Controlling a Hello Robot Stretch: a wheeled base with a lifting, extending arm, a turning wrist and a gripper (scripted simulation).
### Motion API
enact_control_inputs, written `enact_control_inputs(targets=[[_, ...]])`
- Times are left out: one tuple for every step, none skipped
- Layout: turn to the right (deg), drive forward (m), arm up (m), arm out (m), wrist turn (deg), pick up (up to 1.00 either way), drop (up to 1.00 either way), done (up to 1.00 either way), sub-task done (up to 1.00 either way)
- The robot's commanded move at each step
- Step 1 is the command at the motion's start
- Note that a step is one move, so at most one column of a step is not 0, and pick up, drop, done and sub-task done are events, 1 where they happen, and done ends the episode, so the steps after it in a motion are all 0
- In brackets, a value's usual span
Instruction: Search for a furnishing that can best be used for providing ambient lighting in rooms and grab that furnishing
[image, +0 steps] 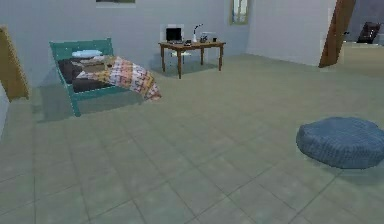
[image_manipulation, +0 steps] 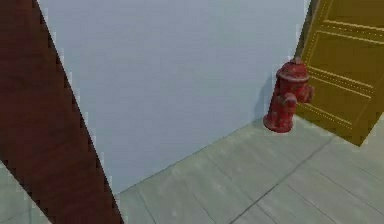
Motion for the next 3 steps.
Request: enact_control_inputs(targets=[[3.0,0.0,0.0,0.0,0.0,0.0,0.0,0.0,0.0],[0.0,1.0,0.0,0.0,0.0,0.0,0.0,0.0,0.0],[0.0,1.0,0.0,0.0,0.0,0.0,0.0,0.0,0.0]])
